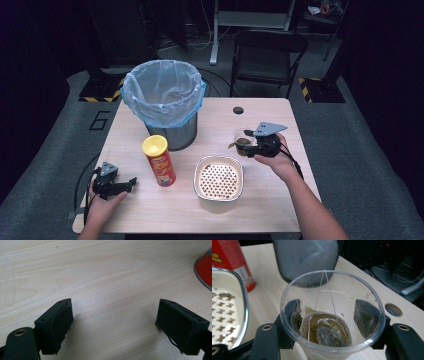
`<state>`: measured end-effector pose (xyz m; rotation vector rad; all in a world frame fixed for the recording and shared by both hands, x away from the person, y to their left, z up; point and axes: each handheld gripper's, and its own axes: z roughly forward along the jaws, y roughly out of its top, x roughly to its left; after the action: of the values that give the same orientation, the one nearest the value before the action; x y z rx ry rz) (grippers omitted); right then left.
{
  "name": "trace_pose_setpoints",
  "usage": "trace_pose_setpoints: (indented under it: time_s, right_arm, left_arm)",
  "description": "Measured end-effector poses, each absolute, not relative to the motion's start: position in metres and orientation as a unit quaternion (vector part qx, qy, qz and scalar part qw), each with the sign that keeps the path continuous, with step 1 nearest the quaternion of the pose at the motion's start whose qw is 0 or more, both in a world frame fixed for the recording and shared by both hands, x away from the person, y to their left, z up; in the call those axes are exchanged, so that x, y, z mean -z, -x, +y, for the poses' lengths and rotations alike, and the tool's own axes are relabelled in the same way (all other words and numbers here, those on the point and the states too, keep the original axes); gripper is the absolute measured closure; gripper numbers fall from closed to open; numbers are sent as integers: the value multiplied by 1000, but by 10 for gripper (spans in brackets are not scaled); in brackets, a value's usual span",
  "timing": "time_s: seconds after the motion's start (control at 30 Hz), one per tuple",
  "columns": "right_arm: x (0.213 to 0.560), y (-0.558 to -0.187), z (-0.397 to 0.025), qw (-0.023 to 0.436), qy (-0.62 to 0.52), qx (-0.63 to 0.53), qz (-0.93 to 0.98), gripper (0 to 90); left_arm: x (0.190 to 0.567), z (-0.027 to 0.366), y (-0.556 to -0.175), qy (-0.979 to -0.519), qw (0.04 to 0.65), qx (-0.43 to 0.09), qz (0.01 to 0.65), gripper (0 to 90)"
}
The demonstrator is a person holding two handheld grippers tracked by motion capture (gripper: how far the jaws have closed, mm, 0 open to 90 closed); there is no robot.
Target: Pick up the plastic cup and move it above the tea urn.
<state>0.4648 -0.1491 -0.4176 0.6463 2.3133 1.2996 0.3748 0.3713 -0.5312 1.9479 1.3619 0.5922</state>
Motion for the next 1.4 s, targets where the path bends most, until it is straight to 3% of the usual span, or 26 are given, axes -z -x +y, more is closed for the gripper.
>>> trace_pose_setpoints:
  time_s: [0.17,0.77,1.4]
  right_arm:
    - [404,-470,-139,199,-187,-479,834,379]
    - [373,-468,-110,252,-56,-459,850,386]
    - [380,-450,-93,307,37,-424,852,385]
  left_arm:
    - [531,371,-375,-748,339,-226,524,136]
    - [531,371,-374,-748,340,-225,523,136]
    - [531,371,-374,-750,337,-226,522,136]
